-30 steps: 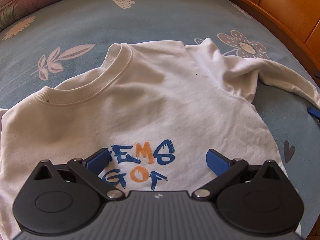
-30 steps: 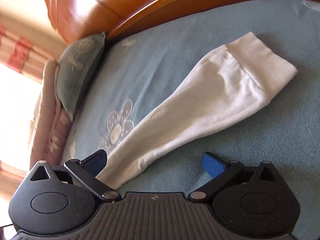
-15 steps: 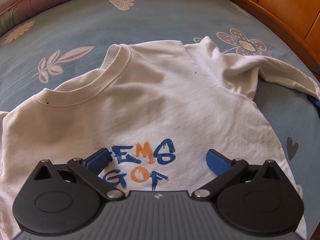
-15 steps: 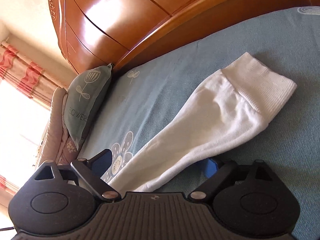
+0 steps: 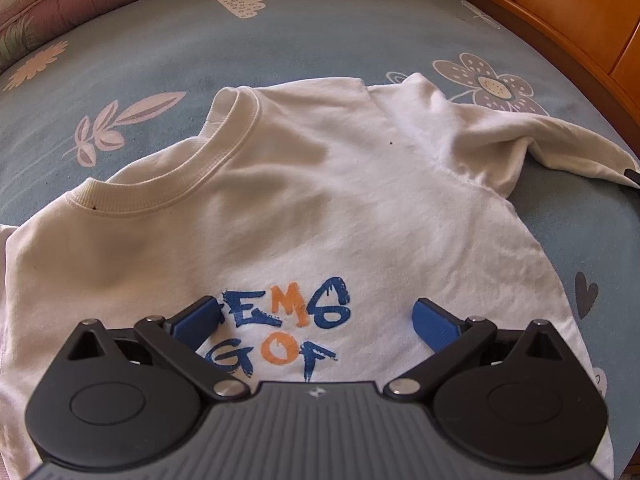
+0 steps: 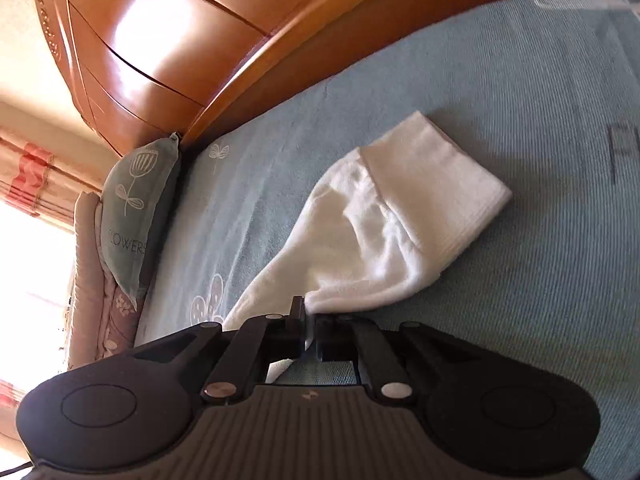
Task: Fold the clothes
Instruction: 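Grasp the ribbed sleeve cuff with the right gripper and pull it straight, then lay the cuff down and open the right gripper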
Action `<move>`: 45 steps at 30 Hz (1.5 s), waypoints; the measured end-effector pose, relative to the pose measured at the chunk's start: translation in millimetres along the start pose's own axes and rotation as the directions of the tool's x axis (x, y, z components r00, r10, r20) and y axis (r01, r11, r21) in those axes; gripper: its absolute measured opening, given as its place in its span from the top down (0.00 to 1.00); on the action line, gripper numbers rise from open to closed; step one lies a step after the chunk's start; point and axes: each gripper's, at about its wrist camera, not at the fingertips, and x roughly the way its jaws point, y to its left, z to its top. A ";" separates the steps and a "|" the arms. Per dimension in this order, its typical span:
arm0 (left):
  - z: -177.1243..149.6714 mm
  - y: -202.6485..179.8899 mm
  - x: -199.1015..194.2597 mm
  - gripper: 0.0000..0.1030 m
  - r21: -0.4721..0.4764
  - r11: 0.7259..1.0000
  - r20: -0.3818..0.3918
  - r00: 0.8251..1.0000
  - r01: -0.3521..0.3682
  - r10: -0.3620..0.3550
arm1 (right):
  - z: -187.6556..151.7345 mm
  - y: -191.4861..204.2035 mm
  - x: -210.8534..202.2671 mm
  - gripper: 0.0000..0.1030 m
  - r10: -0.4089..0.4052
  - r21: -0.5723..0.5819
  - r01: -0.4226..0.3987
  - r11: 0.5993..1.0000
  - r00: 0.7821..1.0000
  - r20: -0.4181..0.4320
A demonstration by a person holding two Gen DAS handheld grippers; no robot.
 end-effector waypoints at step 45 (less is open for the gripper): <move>0.3 0.0 -2.8 0.01 -0.034 0.999 -0.009 1.000 -0.009 0.009 | -32.7 92.6 -0.8 0.41 -0.361 -0.626 0.322 0.710 0.930 0.069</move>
